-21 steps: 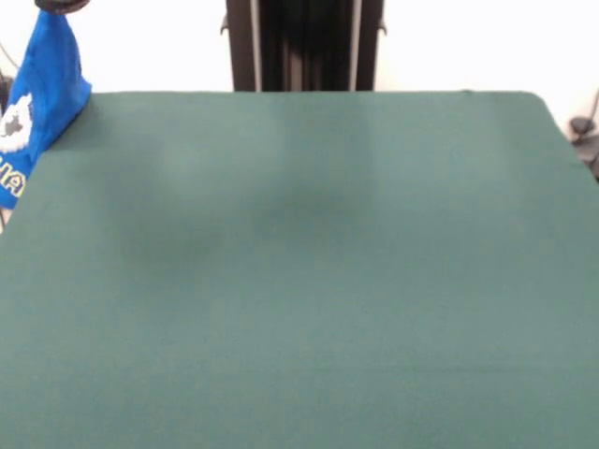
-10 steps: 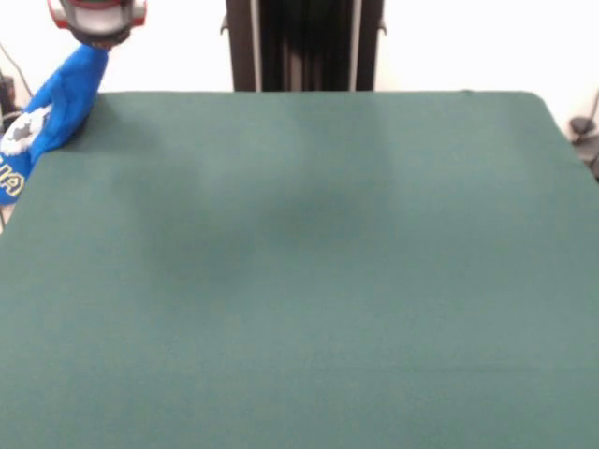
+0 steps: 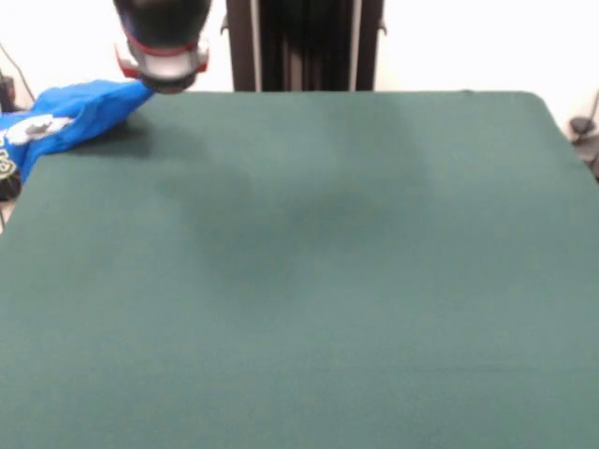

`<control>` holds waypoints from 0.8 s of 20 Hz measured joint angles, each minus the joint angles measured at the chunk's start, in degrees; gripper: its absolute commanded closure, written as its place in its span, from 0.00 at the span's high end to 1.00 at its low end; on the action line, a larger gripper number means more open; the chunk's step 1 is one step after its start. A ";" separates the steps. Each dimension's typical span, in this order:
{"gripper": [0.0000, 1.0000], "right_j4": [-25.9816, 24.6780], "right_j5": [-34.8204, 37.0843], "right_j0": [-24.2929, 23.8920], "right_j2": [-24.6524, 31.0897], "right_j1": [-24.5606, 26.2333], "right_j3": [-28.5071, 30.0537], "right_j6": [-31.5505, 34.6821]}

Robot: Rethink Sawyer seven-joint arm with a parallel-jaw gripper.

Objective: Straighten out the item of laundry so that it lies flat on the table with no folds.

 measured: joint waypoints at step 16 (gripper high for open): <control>0.00 2.71 0.13 11.40 7.26 -4.95 5.55 6.15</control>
